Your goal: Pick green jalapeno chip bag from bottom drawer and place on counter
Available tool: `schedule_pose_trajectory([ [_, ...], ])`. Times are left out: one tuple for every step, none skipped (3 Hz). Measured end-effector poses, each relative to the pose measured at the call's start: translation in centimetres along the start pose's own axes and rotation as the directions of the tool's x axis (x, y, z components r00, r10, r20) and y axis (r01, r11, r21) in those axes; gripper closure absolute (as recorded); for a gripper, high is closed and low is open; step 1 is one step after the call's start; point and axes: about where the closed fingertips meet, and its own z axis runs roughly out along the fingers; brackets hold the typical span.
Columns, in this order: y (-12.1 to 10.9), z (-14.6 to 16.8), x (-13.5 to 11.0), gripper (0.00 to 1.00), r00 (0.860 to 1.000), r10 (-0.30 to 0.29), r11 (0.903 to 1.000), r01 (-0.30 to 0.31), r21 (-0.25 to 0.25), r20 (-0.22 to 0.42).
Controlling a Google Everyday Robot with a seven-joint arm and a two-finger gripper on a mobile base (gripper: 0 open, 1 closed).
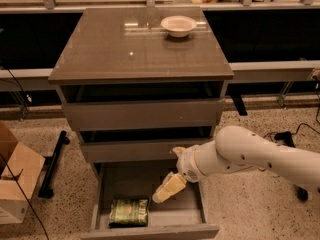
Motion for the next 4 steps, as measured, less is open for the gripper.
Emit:
schedule_pose_trajectory([
  [0.0, 0.0, 0.0, 0.00, 1.000, 0.000, 1.0000, 0.000, 0.000, 0.000],
  [-0.8, 2.0, 0.2, 0.00, 1.000, 0.011, 0.9999, -0.011, 0.005, 0.017],
  [-2.4, 4.9, -1.0, 0.00, 0.995, 0.013, 0.9997, -0.015, 0.019, 0.103],
  [-4.1, 11.0, -0.2, 0.00, 0.982, 0.028, 0.9996, -0.028, -0.002, 0.185],
])
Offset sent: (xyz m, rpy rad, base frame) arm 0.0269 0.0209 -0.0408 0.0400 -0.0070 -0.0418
